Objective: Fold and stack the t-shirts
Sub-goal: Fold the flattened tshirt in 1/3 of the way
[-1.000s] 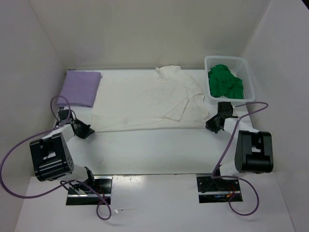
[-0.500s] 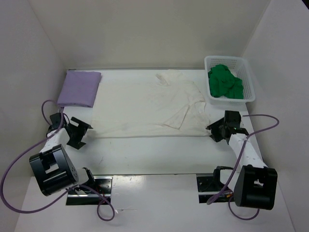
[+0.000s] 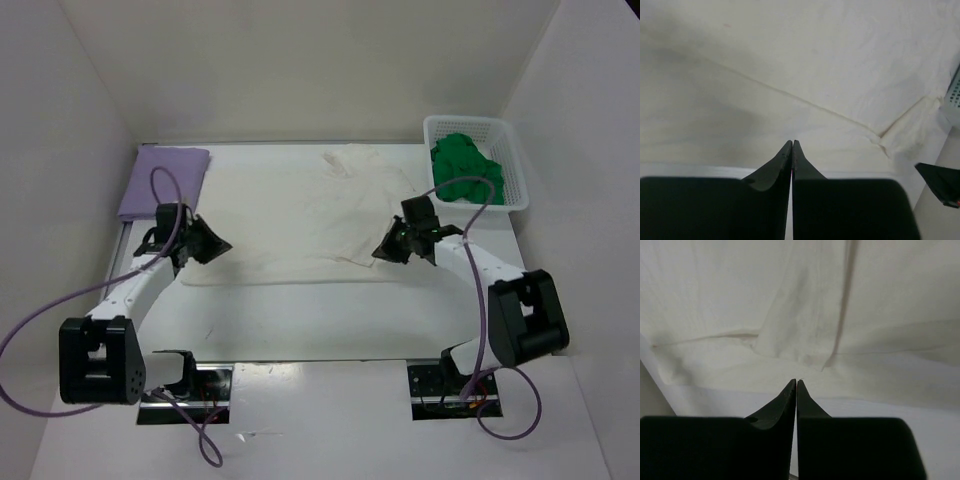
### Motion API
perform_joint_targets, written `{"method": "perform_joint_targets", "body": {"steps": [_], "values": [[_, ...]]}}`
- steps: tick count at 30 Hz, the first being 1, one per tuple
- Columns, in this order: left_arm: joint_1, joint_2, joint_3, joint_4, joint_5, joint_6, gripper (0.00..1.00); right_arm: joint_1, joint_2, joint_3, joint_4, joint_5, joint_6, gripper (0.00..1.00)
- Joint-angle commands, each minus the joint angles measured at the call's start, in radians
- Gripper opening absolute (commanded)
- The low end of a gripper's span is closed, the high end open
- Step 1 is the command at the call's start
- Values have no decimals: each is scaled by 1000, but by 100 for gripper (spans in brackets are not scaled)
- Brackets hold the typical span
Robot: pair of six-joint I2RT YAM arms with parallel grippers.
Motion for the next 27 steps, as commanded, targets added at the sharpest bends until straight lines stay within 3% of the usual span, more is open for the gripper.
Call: {"method": "perform_joint_targets", "body": {"steps": [1,3,4,7,10,15,22,27], "values": [[-156,74,56,118,-25,-32,4,69,103,3,113,-40,-14,5],[-221,149,65,154,-2,-58,7,100,131,3,123,-28,-1,20],[-291,171,76,174,8,-67,13,100,131,3,136,-16,-1,38],[-417,229,85,200,-14,-91,14,100,131,-6,145,30,-1,47],[-474,273,74,221,-34,-114,15,100,161,-26,154,43,-1,47],[-474,286,65,211,-81,-102,15,100,191,-26,165,64,22,45],[-421,248,33,201,-81,-91,16,100,160,-38,128,116,42,41],[-366,247,14,192,-81,-73,16,100,209,-47,150,56,31,35]]}}
